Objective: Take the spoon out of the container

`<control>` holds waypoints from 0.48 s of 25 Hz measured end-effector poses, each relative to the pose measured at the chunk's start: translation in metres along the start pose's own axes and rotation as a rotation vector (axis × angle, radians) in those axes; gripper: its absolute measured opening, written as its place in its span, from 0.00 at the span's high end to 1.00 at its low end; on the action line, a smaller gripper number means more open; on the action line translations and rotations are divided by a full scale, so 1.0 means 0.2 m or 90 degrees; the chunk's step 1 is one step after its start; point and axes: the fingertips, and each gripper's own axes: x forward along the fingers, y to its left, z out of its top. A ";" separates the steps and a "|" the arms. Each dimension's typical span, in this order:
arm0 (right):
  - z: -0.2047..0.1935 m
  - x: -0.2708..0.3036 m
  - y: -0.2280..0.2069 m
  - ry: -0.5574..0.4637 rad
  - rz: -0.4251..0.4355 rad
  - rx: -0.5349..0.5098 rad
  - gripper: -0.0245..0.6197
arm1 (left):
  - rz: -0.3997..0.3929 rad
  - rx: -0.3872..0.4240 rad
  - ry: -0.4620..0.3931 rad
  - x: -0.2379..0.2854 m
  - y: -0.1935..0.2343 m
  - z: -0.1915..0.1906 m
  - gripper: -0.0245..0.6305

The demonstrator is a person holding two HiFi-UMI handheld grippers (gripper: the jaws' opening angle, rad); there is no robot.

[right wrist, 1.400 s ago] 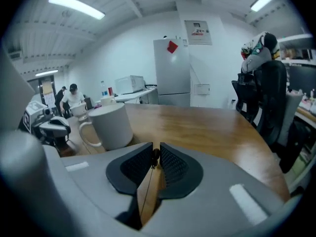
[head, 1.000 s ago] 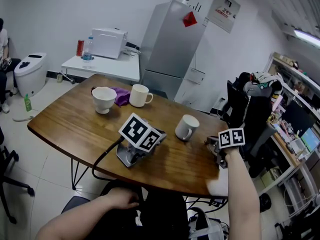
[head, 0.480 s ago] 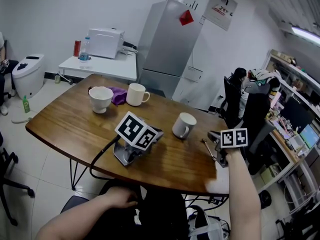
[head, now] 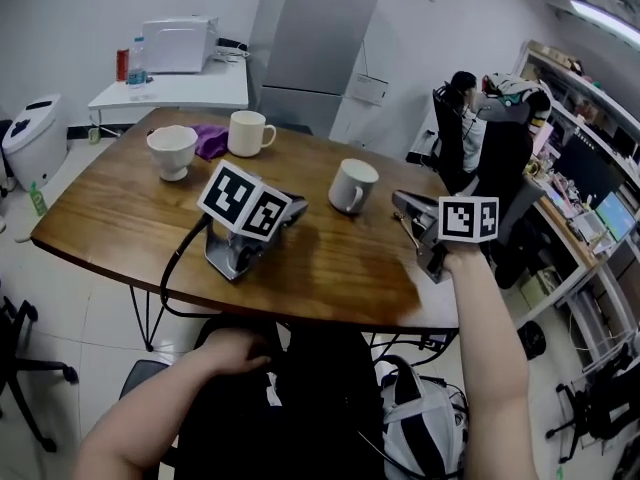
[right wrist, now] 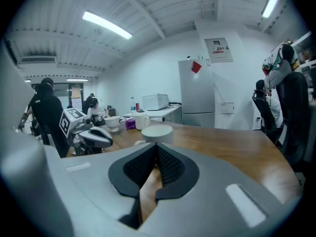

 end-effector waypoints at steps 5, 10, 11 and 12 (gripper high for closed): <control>-0.05 0.02 0.14 -0.014 0.040 0.017 0.96 | -0.003 0.000 0.002 0.00 0.00 0.01 0.95; -0.19 0.12 0.19 0.012 0.040 0.029 0.96 | -0.003 -0.004 0.004 0.01 0.00 -0.01 0.95; -0.21 0.13 0.19 0.015 0.039 0.026 0.96 | -0.002 -0.003 0.003 0.01 0.00 0.00 0.95; -0.21 0.14 0.19 0.016 0.039 0.020 0.96 | -0.002 -0.003 0.003 0.01 0.00 0.00 0.95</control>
